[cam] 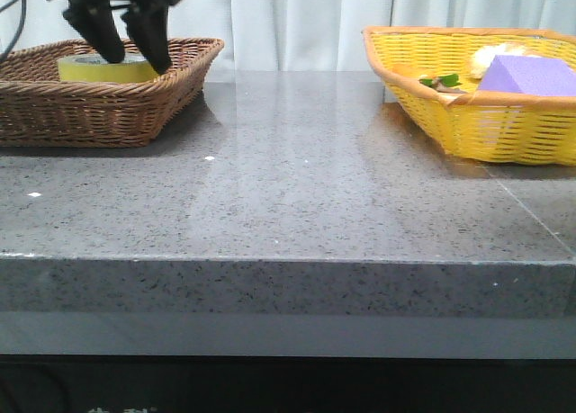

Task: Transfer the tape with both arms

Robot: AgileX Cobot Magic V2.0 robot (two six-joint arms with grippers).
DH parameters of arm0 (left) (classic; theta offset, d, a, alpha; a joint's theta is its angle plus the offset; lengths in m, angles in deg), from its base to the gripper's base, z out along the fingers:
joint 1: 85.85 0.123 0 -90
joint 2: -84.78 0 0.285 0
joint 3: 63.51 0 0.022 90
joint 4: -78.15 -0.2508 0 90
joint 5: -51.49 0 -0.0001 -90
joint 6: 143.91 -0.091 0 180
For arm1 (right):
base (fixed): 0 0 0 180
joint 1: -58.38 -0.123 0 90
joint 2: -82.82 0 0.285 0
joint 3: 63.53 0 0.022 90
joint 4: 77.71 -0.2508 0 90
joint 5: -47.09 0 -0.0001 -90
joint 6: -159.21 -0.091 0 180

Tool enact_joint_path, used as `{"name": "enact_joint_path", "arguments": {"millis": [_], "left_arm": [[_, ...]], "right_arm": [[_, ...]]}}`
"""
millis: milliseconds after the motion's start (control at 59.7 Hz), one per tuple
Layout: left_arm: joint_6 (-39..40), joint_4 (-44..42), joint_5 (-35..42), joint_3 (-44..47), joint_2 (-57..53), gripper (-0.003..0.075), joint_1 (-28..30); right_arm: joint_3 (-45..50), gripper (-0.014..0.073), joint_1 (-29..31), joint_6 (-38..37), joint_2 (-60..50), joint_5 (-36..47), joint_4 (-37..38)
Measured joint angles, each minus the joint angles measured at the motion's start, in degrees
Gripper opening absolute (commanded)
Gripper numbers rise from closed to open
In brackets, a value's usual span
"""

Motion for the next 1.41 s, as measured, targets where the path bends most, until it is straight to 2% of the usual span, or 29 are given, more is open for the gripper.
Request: {"name": "enact_joint_path", "arguments": {"millis": [352, 553, 838, 1140, 1274, 1408], "left_arm": [[3.0, 0.9, -0.4, 0.0, -11.1, 0.0428, -0.3], [3.7, 1.0, -0.5, 5.1, -20.4, 0.0428, -4.0], [5.0, 1.6, 0.3, 25.8, -37.1, 0.0428, -8.2], [6.2, -1.2, 10.4, 51.7, -58.1, 0.0428, -8.2], [6.6, -2.9, 13.1, 60.7, -66.5, 0.0428, -8.2], [8.3, -4.3, 17.3, 68.4, -75.2, 0.0428, -8.2]], "right_arm": [[0.0, 0.0414, 0.0, 0.0, 0.0, 0.0, 0.0], [0.0, 0.0414, 0.0, 0.0, 0.0, 0.0, -0.2], [0.0, 0.0414, 0.4, -0.9, 0.0, -0.3, 1.2], [0.0, 0.0414, 7.2, -3.6, -3.1, -3.8, 3.3], [0.0, 0.0414, 10.4, -3.9, -5.9, -7.0, 4.0], [1.0, 0.0414, 11.1, -4.6, -10.4, -8.6, 4.1]]}}
